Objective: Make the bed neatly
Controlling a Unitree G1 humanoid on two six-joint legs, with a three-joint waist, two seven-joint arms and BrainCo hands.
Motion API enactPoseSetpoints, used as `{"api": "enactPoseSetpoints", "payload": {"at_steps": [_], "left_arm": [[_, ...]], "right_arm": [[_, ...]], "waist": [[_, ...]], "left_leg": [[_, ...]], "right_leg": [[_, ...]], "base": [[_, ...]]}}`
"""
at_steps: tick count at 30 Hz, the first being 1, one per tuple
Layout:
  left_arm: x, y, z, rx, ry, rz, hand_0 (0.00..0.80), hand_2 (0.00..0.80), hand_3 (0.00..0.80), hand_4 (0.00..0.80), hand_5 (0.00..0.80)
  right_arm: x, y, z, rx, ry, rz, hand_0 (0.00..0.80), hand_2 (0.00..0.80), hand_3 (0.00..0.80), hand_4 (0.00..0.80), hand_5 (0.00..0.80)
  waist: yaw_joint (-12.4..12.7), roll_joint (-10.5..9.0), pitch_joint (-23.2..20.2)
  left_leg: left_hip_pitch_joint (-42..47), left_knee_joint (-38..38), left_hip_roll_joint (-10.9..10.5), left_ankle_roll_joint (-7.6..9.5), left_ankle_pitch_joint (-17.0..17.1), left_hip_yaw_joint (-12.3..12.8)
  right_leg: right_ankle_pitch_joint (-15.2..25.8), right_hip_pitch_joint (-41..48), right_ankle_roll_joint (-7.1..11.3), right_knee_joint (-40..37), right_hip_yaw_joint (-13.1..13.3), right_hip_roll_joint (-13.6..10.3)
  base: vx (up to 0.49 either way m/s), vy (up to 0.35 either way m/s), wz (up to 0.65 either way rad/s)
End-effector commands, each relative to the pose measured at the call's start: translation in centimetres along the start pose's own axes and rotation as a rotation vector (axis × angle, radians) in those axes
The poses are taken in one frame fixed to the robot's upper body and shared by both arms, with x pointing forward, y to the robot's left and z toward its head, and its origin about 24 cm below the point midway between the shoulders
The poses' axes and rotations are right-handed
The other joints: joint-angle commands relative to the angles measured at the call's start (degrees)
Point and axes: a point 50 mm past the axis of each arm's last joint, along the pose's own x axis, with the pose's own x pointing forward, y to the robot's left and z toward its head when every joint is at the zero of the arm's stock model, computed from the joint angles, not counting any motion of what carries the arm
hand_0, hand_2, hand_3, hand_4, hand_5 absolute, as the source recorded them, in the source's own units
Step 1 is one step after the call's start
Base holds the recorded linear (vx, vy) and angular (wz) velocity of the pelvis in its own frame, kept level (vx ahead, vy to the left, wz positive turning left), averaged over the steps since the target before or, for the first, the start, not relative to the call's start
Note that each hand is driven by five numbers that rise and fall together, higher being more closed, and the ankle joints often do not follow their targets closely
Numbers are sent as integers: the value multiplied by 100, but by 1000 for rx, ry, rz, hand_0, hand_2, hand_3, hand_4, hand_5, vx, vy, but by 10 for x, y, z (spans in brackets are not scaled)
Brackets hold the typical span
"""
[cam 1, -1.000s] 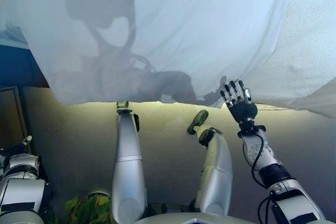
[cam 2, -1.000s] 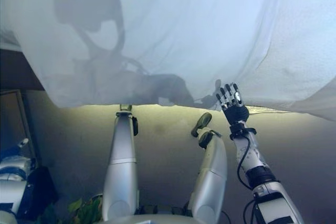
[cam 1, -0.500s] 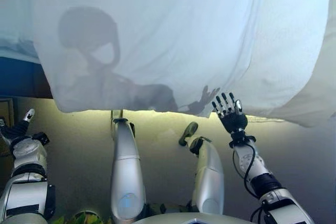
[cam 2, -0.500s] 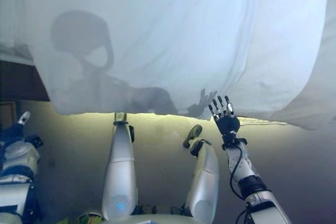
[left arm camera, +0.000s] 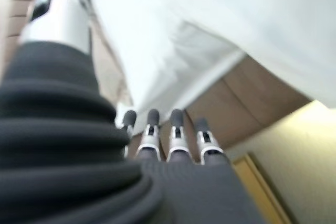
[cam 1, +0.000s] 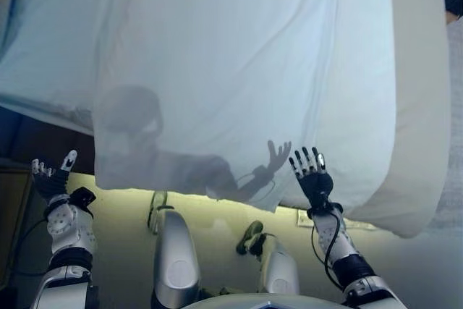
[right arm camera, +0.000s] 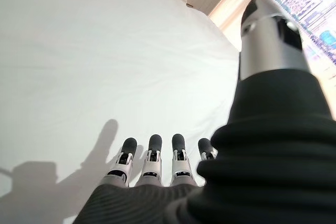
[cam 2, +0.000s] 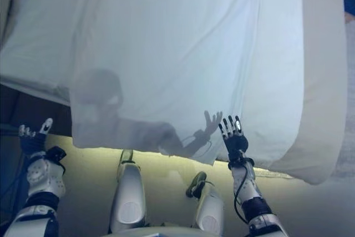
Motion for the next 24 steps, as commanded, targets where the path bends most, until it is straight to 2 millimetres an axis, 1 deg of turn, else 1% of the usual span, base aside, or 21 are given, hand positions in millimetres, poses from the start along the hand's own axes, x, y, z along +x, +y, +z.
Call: {"api": "enactPoseSetpoints", "payload": {"at_steps": [1,4,5,8,11,13,16,18,22,24], "left_arm": [[-7,-3,8,-23,-80,-53,0,0,0,0,0],[-19,-4,-3,-35,-44,-83,0,0,0,0,0],[-21,-4,-4,-37,-43,-92,0,0,0,0,0],[-31,-9,-11,-36,-28,-125,0,0,0,0,0],[-34,-16,-14,-14,-15,-167,0,0,0,0,0],[-35,-23,-17,-8,4,-204,0,0,0,0,0],[-37,-33,-21,-12,38,-253,0,0,0,0,0],[-39,-35,-25,-33,51,-256,0,0,0,0,0],[-48,-34,-33,-92,92,-241,0,0,0,0,0],[-52,-34,-37,-91,110,-249,0,0,0,0,0]], "right_arm": [[-7,-7,14,-38,-98,-13,0,0,0,0,0],[-13,-13,11,-69,-67,-33,0,0,0,0,0],[-14,-14,10,-72,-64,-32,0,0,0,0,0],[-18,-18,5,-60,-37,-54,0,0,0,0,0],[-19,-20,0,-65,-10,-65,0,0,0,0,0],[-17,-19,-3,-112,11,-72,0,0,0,0,0],[-14,-16,-5,-166,11,-91,0,0,0,0,0],[-14,-15,-6,-156,-3,-104,0,0,0,0,0],[-17,-17,-8,-97,-36,-134,0,0,0,0,0],[-19,-18,-13,-130,-10,-143,0,0,0,0,0]], "waist": [[226,33,-166],[215,139,-406],[216,157,-425],[230,201,-686],[242,267,-876],[245,326,-967],[252,421,-1067],[233,486,-1124],[205,630,-1224],[183,684,-1265]], "left_leg": [[479,-575,-434,956,223,290],[989,-1028,-417,905,367,383],[1065,-1105,-411,896,399,397],[1442,-1653,-322,817,647,544],[1656,-2050,-282,734,856,673],[1756,-2238,-310,712,954,737],[1875,-2283,-406,714,956,797],[1915,-2289,-458,734,953,838],[2069,-2275,-549,796,878,892],[2149,-2269,-557,805,841,939]], "right_leg": [[2099,367,57,-1301,-51,8],[2058,866,56,-1693,-82,74],[2059,939,57,-1751,-87,87],[2014,1299,95,-2146,-186,208],[1945,1518,101,-2405,-251,330],[1925,1626,116,-2539,-277,377],[1905,1738,142,-2652,-274,358],[1901,1755,148,-2671,-239,308],[1836,1866,137,-2679,-171,243],[1784,1923,143,-2670,-166,219]], "base": [[60,-23,13],[95,27,2],[104,39,3],[80,13,6],[50,21,13],[27,33,14],[11,61,5],[27,96,0],[70,94,-2],[85,81,-1]]}}
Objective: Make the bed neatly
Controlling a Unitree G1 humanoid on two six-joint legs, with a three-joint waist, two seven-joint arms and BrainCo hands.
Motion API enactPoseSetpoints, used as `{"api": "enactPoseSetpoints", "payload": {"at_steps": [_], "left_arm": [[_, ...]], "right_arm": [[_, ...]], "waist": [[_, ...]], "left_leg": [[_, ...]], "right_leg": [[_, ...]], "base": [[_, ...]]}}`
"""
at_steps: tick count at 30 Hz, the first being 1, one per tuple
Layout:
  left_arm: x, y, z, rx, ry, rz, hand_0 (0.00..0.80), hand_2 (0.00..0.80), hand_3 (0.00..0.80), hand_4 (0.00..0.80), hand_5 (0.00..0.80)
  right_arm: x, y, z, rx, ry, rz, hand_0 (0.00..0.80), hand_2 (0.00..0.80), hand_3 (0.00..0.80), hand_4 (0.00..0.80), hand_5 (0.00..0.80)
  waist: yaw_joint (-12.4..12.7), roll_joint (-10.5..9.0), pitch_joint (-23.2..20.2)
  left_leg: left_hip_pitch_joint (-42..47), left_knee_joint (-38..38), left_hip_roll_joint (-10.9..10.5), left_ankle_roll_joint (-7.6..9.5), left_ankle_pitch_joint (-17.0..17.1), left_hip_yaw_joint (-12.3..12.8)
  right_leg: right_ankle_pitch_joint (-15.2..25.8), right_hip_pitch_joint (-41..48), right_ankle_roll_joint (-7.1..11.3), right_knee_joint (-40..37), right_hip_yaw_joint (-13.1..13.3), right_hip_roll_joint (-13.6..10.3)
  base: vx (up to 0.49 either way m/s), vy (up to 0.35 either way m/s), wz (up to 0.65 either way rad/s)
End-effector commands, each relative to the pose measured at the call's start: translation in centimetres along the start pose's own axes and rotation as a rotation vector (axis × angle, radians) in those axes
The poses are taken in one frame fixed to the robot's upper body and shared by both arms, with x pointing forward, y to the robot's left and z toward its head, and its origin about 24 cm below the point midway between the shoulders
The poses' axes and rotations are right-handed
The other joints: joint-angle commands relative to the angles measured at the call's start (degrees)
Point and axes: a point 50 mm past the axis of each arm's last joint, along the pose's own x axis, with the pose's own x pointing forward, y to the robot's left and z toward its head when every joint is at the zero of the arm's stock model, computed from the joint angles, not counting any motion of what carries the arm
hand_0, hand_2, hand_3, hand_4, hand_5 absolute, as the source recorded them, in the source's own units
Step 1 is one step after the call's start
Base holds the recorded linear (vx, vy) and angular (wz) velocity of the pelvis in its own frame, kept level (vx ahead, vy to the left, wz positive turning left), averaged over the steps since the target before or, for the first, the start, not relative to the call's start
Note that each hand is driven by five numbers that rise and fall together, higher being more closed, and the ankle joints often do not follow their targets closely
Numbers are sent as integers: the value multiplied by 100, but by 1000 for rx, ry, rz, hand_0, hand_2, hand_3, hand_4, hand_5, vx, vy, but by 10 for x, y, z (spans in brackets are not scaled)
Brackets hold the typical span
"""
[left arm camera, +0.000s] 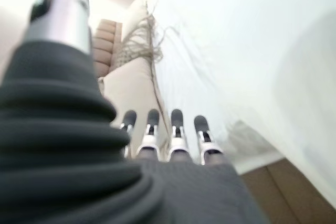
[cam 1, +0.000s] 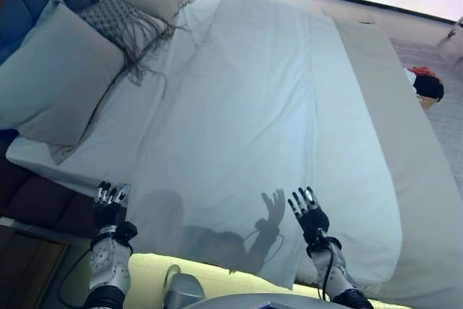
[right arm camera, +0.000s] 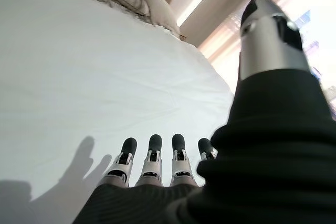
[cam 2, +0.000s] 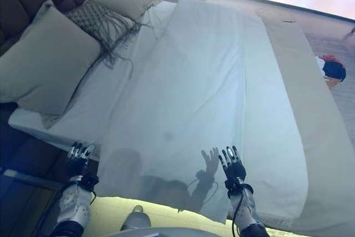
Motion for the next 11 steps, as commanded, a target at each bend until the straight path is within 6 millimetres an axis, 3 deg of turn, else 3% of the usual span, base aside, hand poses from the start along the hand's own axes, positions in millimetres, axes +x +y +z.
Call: {"api": "enactPoseSetpoints", "payload": {"at_steps": [1,11], "left_arm": [[14,-12,35,-21,-144,-64,0,0,0,0,0],[7,-5,31,-23,-119,-57,0,0,0,0,0]], "right_arm": [[9,18,13,-10,-95,44,0,0,0,0,0],[3,14,15,-1,-102,55,0,0,0,0,0]], "waist": [[205,-83,250],[137,-113,173]], "left_leg": [[168,-508,-298,588,286,70],[377,-579,-225,586,223,171]], "right_leg": [[1355,-140,-174,-689,-191,128],[1269,-14,-170,-722,-175,171]], "base": [[74,42,0],[41,-16,4]]}}
